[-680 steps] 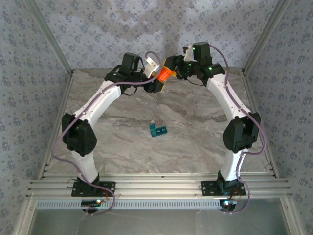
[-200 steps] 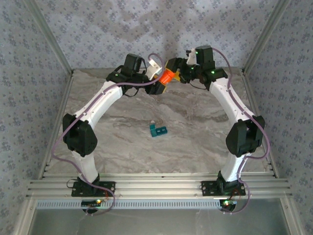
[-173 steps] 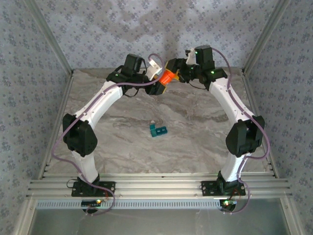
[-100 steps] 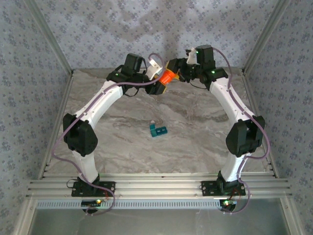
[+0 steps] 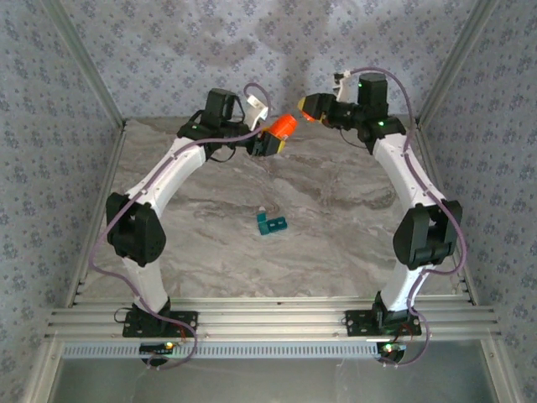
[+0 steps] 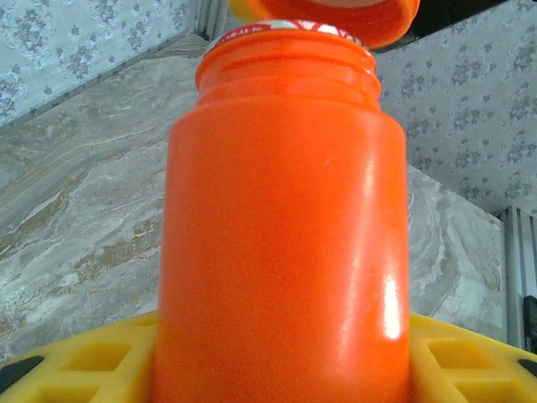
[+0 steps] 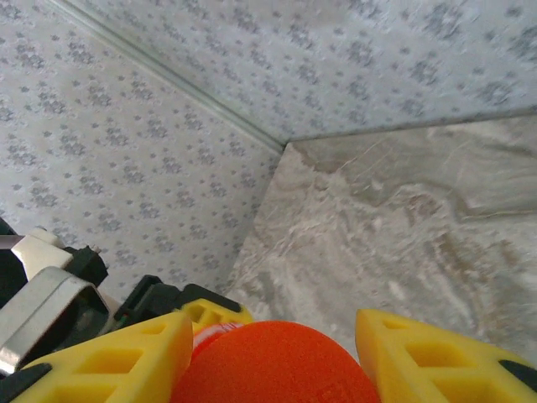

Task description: Sort the pills into containers

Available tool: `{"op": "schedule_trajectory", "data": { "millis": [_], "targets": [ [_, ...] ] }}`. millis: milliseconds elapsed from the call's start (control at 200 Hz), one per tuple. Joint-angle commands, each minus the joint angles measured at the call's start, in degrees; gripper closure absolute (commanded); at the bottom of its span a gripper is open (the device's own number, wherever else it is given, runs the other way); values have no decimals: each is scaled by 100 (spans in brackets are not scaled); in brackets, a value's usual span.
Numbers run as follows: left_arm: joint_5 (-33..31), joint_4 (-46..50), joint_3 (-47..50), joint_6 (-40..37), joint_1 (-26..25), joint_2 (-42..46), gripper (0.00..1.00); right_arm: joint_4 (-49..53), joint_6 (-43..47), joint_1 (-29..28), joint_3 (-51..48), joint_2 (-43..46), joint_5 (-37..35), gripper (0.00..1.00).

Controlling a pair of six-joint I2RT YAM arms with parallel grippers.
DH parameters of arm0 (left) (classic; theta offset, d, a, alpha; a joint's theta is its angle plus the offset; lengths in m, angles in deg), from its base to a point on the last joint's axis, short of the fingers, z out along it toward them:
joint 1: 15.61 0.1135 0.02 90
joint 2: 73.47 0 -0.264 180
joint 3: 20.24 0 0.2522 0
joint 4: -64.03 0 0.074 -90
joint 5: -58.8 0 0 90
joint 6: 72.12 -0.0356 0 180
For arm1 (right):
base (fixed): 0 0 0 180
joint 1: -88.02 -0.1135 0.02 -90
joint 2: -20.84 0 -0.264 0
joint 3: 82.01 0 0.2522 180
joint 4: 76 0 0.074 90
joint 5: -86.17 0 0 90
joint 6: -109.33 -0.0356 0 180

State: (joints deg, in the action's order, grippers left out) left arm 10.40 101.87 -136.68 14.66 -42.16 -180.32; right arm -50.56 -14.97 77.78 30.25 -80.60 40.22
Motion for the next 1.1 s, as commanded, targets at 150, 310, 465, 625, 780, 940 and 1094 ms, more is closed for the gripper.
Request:
{"op": "schedule_trajectory", "data": {
  "millis": [150, 310, 465, 625, 780, 940, 1094],
  "targets": [
    [315, -368, 89, 214, 88, 339, 100, -93, 218, 58, -32, 154, 38, 72],
    [153, -360, 107, 196, 88, 411, 100, 669, 488, 144, -326, 273, -588, 70],
    [-141, -439, 263, 187, 106, 577, 100, 1173, 786, 233, -1059, 475, -1348, 70],
    [-515, -702, 646, 264, 114, 845, 100, 1436, 1009, 173, -1778, 533, -2378, 71],
    [-877, -969, 1103, 344, 119, 1180, 100, 1628, 1091, 41, -2143, 323, -3324, 73],
    [-1097, -1141, 1513, 410, 132, 1499, 100, 1832, 1057, -106, -2249, -37, -4220, 74],
    [-1182, -1151, 1768, 409, 157, 1727, 100, 1752, 912, -147, -2345, -264, -4776, 75]
  ]
}}
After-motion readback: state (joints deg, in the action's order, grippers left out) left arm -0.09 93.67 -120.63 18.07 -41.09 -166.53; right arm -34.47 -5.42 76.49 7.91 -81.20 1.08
